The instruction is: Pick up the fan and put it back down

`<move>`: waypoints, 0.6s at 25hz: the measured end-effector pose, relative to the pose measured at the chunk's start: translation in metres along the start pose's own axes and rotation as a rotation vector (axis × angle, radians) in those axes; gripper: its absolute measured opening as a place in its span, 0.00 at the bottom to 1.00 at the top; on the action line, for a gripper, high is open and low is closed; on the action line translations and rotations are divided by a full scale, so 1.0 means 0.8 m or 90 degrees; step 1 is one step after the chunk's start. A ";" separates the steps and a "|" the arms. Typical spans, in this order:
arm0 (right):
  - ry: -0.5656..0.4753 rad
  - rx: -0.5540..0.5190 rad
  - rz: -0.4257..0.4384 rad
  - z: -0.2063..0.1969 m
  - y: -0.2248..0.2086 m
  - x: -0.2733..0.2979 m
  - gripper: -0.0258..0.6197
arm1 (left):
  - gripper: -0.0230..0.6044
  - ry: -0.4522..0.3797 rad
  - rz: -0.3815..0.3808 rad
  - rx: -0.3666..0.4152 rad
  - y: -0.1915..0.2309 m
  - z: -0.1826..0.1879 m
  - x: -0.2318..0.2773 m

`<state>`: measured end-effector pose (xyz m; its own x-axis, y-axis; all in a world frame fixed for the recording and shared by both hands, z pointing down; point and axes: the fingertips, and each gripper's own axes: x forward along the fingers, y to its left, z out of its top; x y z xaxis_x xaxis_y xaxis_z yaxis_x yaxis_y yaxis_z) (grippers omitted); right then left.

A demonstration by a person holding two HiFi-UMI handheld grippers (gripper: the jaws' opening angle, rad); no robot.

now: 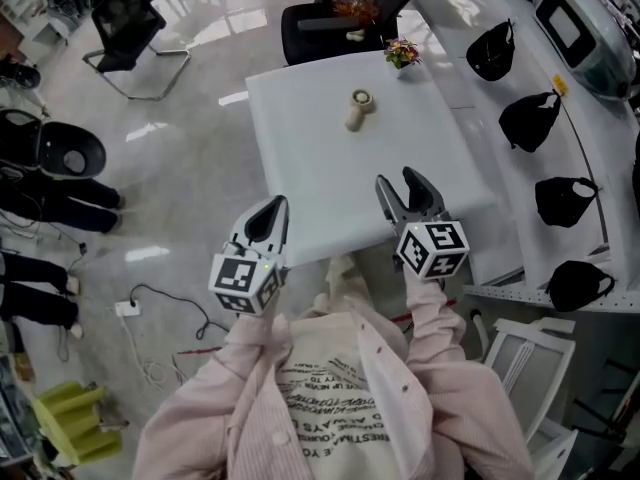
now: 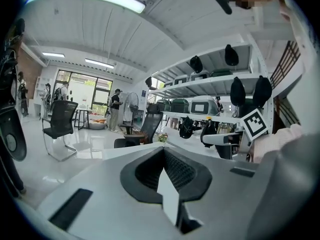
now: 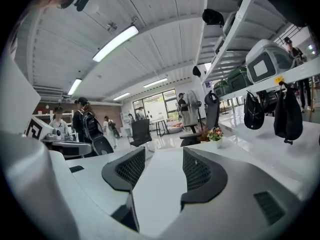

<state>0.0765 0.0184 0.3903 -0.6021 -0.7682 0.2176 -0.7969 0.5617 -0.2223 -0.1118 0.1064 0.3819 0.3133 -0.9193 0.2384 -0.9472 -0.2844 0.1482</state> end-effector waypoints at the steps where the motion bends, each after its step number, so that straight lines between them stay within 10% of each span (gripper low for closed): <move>1: 0.004 0.004 0.001 -0.001 -0.003 0.011 0.39 | 0.04 0.003 0.002 -0.003 0.005 0.000 0.008; 15: 0.085 0.064 0.010 -0.023 -0.084 0.169 0.39 | 0.04 0.054 -0.010 -0.036 0.066 0.000 0.178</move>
<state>0.0480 -0.1175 0.4520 -0.6213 -0.7078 0.3363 -0.7822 0.5346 -0.3199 -0.1175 -0.0395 0.4238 0.3348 -0.8876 0.3164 -0.9376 -0.2805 0.2054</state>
